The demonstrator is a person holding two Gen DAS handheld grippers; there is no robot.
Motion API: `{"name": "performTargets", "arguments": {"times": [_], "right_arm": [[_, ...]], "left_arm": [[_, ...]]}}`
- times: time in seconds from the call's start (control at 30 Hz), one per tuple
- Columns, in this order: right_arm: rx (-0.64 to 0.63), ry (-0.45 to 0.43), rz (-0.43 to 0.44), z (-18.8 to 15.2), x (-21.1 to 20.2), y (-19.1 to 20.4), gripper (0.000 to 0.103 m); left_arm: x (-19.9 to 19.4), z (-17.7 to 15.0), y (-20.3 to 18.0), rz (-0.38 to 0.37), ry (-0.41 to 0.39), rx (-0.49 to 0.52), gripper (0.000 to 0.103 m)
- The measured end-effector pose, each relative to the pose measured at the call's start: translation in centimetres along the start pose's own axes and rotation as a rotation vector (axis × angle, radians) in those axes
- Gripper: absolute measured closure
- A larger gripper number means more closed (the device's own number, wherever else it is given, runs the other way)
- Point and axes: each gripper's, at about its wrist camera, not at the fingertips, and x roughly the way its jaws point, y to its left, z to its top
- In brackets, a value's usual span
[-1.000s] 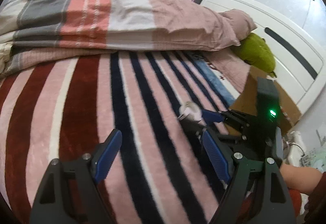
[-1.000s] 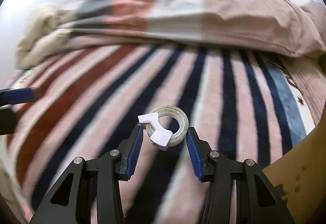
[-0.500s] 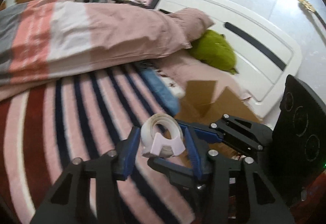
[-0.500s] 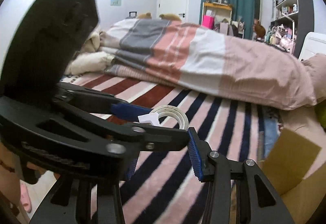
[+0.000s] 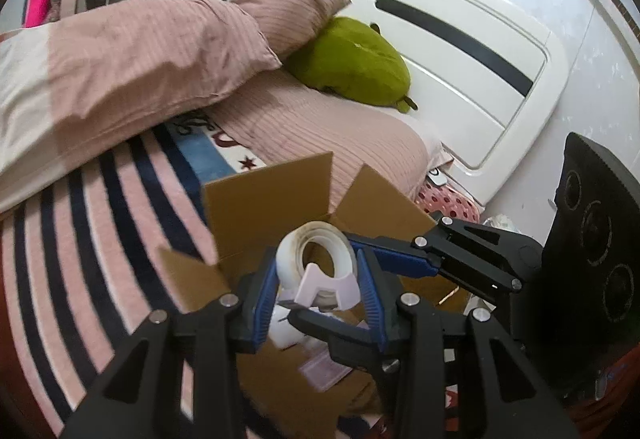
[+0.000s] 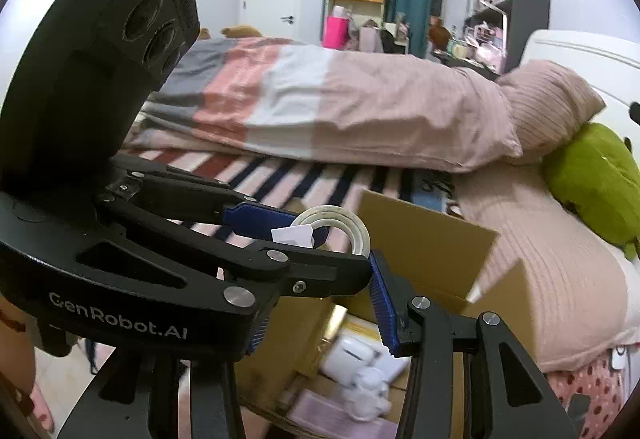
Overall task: Organize rigid objects
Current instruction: 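Carry the tape roll into the cardboard box and open the right gripper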
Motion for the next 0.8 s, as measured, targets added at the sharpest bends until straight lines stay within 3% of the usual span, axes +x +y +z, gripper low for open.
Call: {"name": "performTargets", "arguments": {"times": [0.17,0.23,0.3,0.37,0.5,0.67,0.73,0.8], "right_arm": [[0.036,0.037,-0.016,-0.9,0.0,-2.4,0.063],[0.037,0.052,-0.027,-1.0,0.3,-2.9,0.062],[0.039,0.072,-0.034,-1.1,0.7,-3.2,0.049],[0.055,0.081,-0.021,-1.3,1.0,-3.6,0.042],[0.072,0.087,-0.004,-1.6,1.1,-4.0,0.042],[0.070,0.055,0.023,-1.7,0.4,-3.7,0.040],[0.064,0.027,0.038,-1.6,-0.1,-3.4,0.037],[0.053,-0.008,0.062,-1.4,-0.7,-3.1,0.032]], "left_arm": [[2.0,0.6,-0.7,-0.001,0.033,0.004,0.067],[2.3,0.7,-0.9,0.001,0.037,0.002,0.052],[2.2,0.8,-1.1,0.018,0.024,0.007,0.036],[1.9,0.8,-1.3,0.049,0.012,0.019,0.029],[0.4,0.4,-1.3,0.128,-0.033,0.012,0.013],[-2.5,-0.3,-0.9,0.269,-0.115,-0.009,0.011],[-4.1,-0.9,-0.6,0.335,-0.149,-0.026,0.001],[-6.3,-1.9,-0.1,0.380,-0.214,-0.072,0.001]]}}
